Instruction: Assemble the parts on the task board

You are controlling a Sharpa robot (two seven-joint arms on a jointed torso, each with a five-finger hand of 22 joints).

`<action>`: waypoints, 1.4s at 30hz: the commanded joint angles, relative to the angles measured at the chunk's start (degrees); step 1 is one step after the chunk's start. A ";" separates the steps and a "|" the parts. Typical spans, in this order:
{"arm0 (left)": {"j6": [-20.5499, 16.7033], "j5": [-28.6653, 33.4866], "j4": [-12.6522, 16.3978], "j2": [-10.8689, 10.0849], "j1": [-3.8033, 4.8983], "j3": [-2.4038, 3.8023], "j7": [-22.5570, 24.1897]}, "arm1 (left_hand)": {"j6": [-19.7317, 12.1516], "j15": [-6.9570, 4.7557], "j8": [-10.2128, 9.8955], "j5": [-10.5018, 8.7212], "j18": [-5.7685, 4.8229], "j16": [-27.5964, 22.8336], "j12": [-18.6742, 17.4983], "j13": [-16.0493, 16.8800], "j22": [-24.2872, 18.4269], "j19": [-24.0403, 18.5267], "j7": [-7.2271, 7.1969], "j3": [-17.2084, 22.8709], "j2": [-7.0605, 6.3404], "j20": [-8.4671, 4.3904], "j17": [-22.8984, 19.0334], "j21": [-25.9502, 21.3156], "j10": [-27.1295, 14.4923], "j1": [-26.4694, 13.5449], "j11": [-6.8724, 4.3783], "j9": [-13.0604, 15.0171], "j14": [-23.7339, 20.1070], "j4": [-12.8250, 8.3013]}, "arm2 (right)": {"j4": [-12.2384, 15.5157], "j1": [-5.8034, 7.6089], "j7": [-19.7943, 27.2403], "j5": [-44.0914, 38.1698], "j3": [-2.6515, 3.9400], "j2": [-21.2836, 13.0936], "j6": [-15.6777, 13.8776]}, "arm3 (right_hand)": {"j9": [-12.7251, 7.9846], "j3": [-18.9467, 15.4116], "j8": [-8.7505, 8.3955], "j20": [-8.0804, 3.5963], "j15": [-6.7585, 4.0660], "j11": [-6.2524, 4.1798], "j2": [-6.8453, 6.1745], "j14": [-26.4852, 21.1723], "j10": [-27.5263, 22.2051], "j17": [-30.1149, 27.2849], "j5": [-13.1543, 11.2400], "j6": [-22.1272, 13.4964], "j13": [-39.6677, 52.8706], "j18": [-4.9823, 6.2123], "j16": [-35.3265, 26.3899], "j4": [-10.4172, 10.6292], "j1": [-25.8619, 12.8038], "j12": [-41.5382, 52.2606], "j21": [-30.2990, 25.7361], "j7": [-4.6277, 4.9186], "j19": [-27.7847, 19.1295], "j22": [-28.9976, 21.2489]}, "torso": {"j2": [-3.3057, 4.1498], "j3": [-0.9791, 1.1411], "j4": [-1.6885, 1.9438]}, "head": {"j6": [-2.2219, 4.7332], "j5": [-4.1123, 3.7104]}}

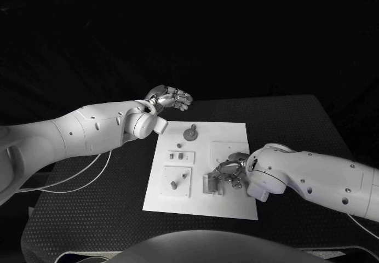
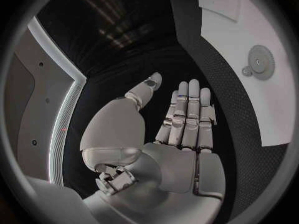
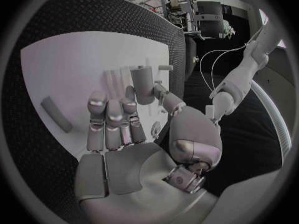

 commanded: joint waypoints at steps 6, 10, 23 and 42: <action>0.66 0.18 0.20 0.01 0.10 0.04 0.22 | -0.43 0.44 0.36 -0.20 0.54 -0.35 0.23 -0.10 0.10 -0.06 0.01 -0.04 0.09 0.42 0.12 -0.23 -0.32 -0.49 0.04 0.02 0.02 0.44 | -0.45 -0.68 0.00 -0.81 0.00 0.43 1.42 | -0.07 -0.21 -0.42 -0.13 0.03 -0.03 0.06 -0.54 -0.33 0.04 -0.23 0.23 0.18 3.02 -0.47 0.26 -0.85 -0.44 0.36 0.05 -0.43 0.42 | 0.04 0.08 0.04 | 0.01 0.14; 0.66 0.18 0.20 -0.04 0.10 0.04 0.19 | -0.44 0.44 0.37 -0.20 0.55 -0.37 0.23 -0.10 0.11 -0.07 0.01 -0.03 0.09 0.42 0.15 -0.24 -0.33 -0.48 0.04 0.02 0.02 0.45 | -0.88 -0.95 0.21 -1.16 0.00 0.49 2.41 | -0.09 -0.24 -0.47 -0.13 0.04 -0.02 0.03 -0.65 -0.37 -0.01 -0.25 0.19 0.23 3.02 -0.54 0.26 -0.97 -0.48 0.38 0.07 -0.46 0.44 | 0.05 0.03 0.07 | -0.09 0.14; 0.69 0.17 0.21 -0.07 0.13 0.04 0.14 | -0.46 0.45 0.38 -0.20 0.54 -0.43 0.24 -0.11 0.15 -0.08 0.01 -0.02 0.08 0.43 0.22 -0.28 -0.34 -0.50 0.05 0.02 0.02 0.50 | -1.80 -1.22 0.46 -2.90 0.00 0.85 2.85 | -0.19 -0.37 -0.83 -0.12 0.16 0.15 -1.43 -1.63 -0.80 -0.48 -0.43 -0.20 0.64 3.02 -1.24 0.57 -1.93 -0.79 0.39 0.24 -0.87 0.50 | 0.03 0.06 0.00 | -0.17 0.34; 0.82 0.13 0.17 -0.05 0.15 0.04 0.01 | -0.49 0.46 0.39 -0.21 0.54 -0.51 0.24 -0.12 0.21 -0.07 0.02 0.00 0.07 0.43 0.33 -0.33 -0.35 -0.56 0.05 0.01 0.02 0.61 | -1.87 -1.31 0.93 -5.42 0.01 1.02 3.61 | -0.15 0.03 -1.41 -0.22 0.44 0.52 -3.94 -2.50 -1.73 -0.22 -0.46 -1.41 1.22 3.02 -1.87 0.75 -1.31 -1.26 0.10 0.68 -1.51 0.35 | 0.03 0.05 0.00 | -0.27 0.55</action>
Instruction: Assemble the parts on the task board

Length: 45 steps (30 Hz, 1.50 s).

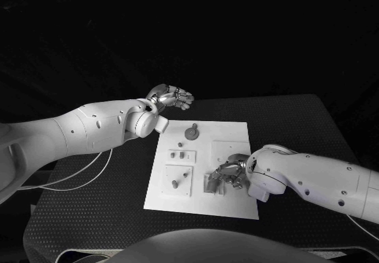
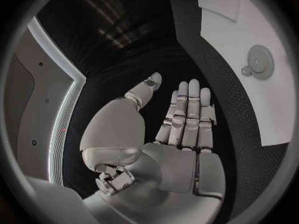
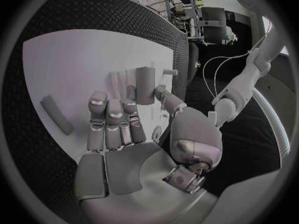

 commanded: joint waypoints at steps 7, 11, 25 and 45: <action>0.76 0.13 0.09 0.05 0.11 0.04 0.25 | -0.50 0.46 0.21 -0.21 0.55 -0.31 0.24 -0.09 0.09 -0.07 0.02 -0.02 0.06 0.43 0.14 -0.35 -0.35 -0.57 0.05 0.01 0.03 0.34 | 0.07 -0.26 0.25 -2.71 -0.15 0.03 0.76 | 0.17 -1.24 -0.21 0.08 0.04 0.13 0.97 -0.64 -0.59 0.37 -0.21 -0.61 0.46 2.53 -0.45 -1.02 0.62 -0.34 -0.08 0.05 -0.73 0.39 | 0.00 -0.01 0.01 | -0.09 0.10; 0.76 0.12 0.07 0.05 0.12 0.04 0.24 | -0.50 0.46 0.22 -0.22 0.55 -0.33 0.24 -0.09 0.10 -0.08 0.02 -0.01 0.05 0.43 0.16 -0.37 -0.35 -0.57 0.05 0.01 0.03 0.35 | 0.09 -0.26 0.37 -2.98 -0.15 0.03 0.55 | 0.19 -1.45 -0.23 0.10 0.05 0.15 0.90 -0.66 -0.62 0.41 -0.22 -0.65 0.50 2.53 -0.48 -1.19 0.66 -0.36 -0.09 0.06 -0.78 0.39 | 0.00 0.00 0.00 | -0.11 0.15; 0.76 0.11 0.07 0.04 0.14 0.04 0.22 | -0.52 0.46 0.23 -0.22 0.54 -0.39 0.24 -0.09 0.15 -0.08 0.03 0.00 0.07 0.45 0.25 -0.41 -0.36 -0.63 0.06 0.01 0.03 0.46 | 0.27 -0.28 0.70 -3.81 -0.15 -0.11 0.64 | 0.50 -3.59 -0.34 0.16 0.10 0.24 -2.14 -0.96 -0.96 0.68 -0.32 -1.24 0.77 2.53 -0.68 0.97 -2.05 -0.60 -0.26 0.18 -1.04 0.20 | 0.01 0.00 -0.04 | -0.34 0.36; 0.84 0.10 -0.18 -0.04 0.13 0.04 0.34 | -0.53 0.47 0.26 -0.22 0.54 -0.47 0.25 -0.10 0.20 -0.10 0.03 0.03 0.10 0.45 0.35 -0.48 -0.37 -0.64 0.05 0.00 0.03 0.53 | 3.96 0.65 11.16 -5.49 -0.13 -5.32 -4.09 | 0.96 -3.84 -0.32 -0.37 -0.09 0.14 -1.48 -0.82 -0.65 0.84 -0.32 -1.75 1.08 2.53 -0.73 0.17 0.29 -0.35 -0.24 0.14 -0.95 0.05 | -0.05 0.05 -0.12 | 0.28 0.17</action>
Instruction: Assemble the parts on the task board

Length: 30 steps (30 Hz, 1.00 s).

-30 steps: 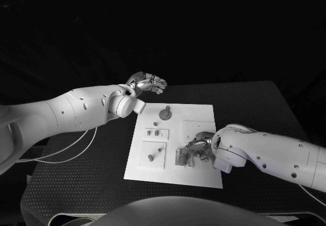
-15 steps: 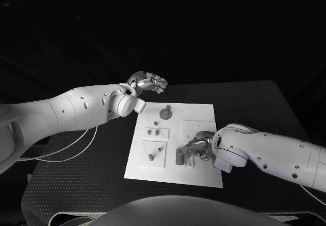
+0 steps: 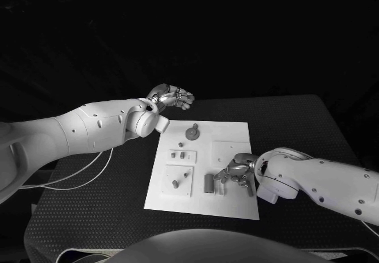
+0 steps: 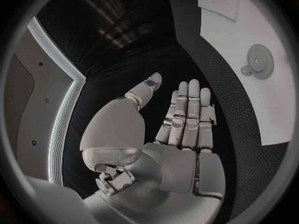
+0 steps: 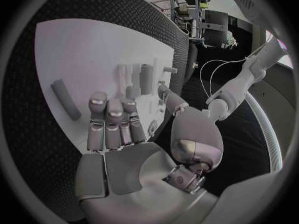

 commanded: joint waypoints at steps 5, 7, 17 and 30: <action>0.75 0.10 -0.29 -0.13 0.07 0.04 0.57 | -0.52 0.47 0.27 -0.22 0.54 -0.26 0.25 -0.06 0.07 -0.10 0.02 -0.11 0.12 0.45 0.10 -0.27 -0.37 -0.64 0.05 0.00 0.04 0.40 | 4.25 2.74 8.69 -1.02 0.12 -5.48 -2.15 | 0.26 0.66 -0.04 -0.73 0.00 0.03 0.56 0.58 0.59 0.02 -0.25 -0.99 0.24 2.53 -0.31 -1.70 3.78 0.34 0.05 0.24 0.43 -0.05 | -0.12 0.10 -0.25 | 0.92 -0.48; 0.73 0.10 -0.30 -0.26 0.07 0.03 0.58 | -0.52 0.47 0.27 -0.22 0.54 -0.27 0.26 -0.06 0.08 -0.10 0.02 -0.11 0.13 0.45 0.11 -0.28 -0.36 -0.64 0.05 0.00 0.04 0.40 | 5.41 3.67 8.59 -1.08 0.20 -7.49 -2.05 | 0.38 0.63 0.04 -0.72 0.02 0.06 0.77 0.70 0.70 0.02 -0.25 -0.92 0.27 2.53 -0.35 -2.04 4.48 0.36 0.06 0.26 0.51 -0.09 | -0.11 0.07 -0.30 | 1.23 -0.72; 0.92 0.10 -0.30 -0.63 0.06 0.01 0.56 | -0.51 0.46 0.29 -0.23 0.54 -0.29 0.27 -0.06 0.10 -0.10 0.02 -0.11 0.14 0.45 0.15 -0.30 -0.34 -0.65 0.04 0.01 0.06 0.42 | 8.36 4.70 4.95 -7.11 0.22 -14.80 4.91 | 1.09 0.21 0.95 -0.78 -0.44 -0.47 2.65 1.81 1.90 0.21 -0.18 0.76 0.28 2.53 -0.31 -4.11 7.90 0.46 0.19 -0.32 1.41 -0.39 | -0.23 0.16 -0.71 | 1.74 -1.62; 1.10 0.10 -0.03 -0.68 0.03 -0.02 0.65 | -0.50 0.47 0.31 -0.25 0.54 -0.33 0.27 -0.06 0.14 -0.09 0.01 -0.12 0.14 0.45 0.22 -0.33 -0.34 -0.68 0.04 0.01 0.07 0.46 | 7.54 1.75 -0.96 -19.13 -0.02 -14.12 4.33 | 1.72 -0.73 1.79 -0.90 -1.16 -1.33 1.84 4.55 3.50 2.46 -0.26 2.97 0.89 2.53 0.82 -2.30 6.20 1.04 0.49 -1.21 2.54 -0.67 | -0.19 0.08 -0.51 | 1.60 -2.55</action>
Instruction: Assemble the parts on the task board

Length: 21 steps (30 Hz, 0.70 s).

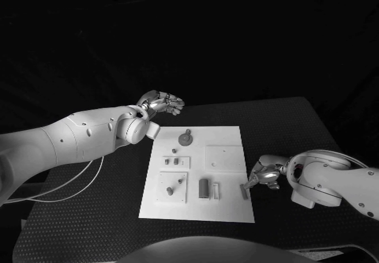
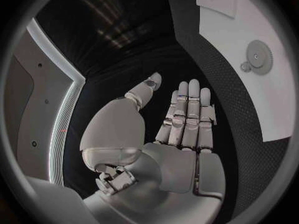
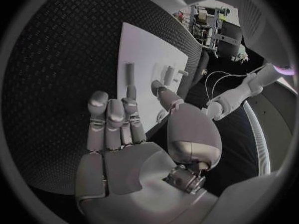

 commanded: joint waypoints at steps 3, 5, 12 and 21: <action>0.91 0.11 0.37 0.19 0.05 0.03 0.62 | -0.51 0.47 0.32 -0.26 0.54 -0.34 0.27 -0.07 0.10 -0.09 0.01 0.00 -0.05 0.46 0.09 -0.34 -0.34 -0.51 0.04 0.01 0.07 0.35 | -0.74 -1.33 -4.02 -6.83 -0.01 1.25 -0.72 | 0.19 -0.05 0.16 -0.12 -0.07 -0.16 -0.13 0.46 0.42 0.20 -0.30 0.40 0.23 2.56 0.26 0.94 -1.19 0.29 0.32 -0.09 0.57 -0.08 | 0.07 -0.06 0.26 | -0.08 -0.37; 0.91 0.11 0.47 0.19 0.05 0.03 0.64 | -0.51 0.47 0.32 -0.26 0.54 -0.35 0.27 -0.07 0.11 -0.10 0.01 -0.01 -0.05 0.46 0.10 -0.35 -0.35 -0.53 0.04 0.01 0.07 0.36 | -0.86 -1.74 -4.53 -7.05 -0.01 1.50 -1.04 | 0.24 -0.01 0.15 -0.15 -0.09 -0.18 -0.36 0.52 0.45 0.25 -0.32 0.42 0.30 2.56 0.25 1.30 -1.48 0.29 0.34 -0.11 0.62 -0.09 | 0.08 -0.09 0.27 | -0.15 -0.34; 0.85 0.11 0.58 0.01 0.05 0.03 0.62 | -0.52 0.47 0.32 -0.27 0.53 -0.38 0.27 -0.07 0.13 -0.09 0.02 -0.03 -0.05 0.46 0.14 -0.36 -0.35 -0.56 0.05 0.01 0.06 0.39 | -1.35 -2.46 -4.88 -7.63 -0.01 2.61 -1.27 | 0.38 0.11 0.13 -0.24 -0.12 -0.22 -0.59 0.64 0.50 0.34 -0.32 0.45 0.43 2.56 0.24 1.99 -2.01 0.24 0.40 -0.15 0.69 -0.10 | 0.11 -0.15 0.30 | -0.41 -0.28; 0.92 0.11 0.66 -0.02 0.05 0.03 0.57 | -0.54 0.48 0.32 -0.28 0.53 -0.42 0.27 -0.08 0.16 -0.10 0.02 -0.04 -0.06 0.46 0.18 -0.39 -0.36 -0.59 0.05 0.00 0.06 0.41 | -2.06 -3.89 -5.73 -11.58 0.01 4.71 -0.38 | 0.48 0.18 0.14 -0.28 -0.12 -0.25 -0.30 0.82 0.54 0.55 -0.32 0.50 0.52 2.56 0.31 2.33 -2.29 0.20 0.46 -0.18 0.69 -0.09 | 0.07 -0.13 0.27 | -0.75 -0.12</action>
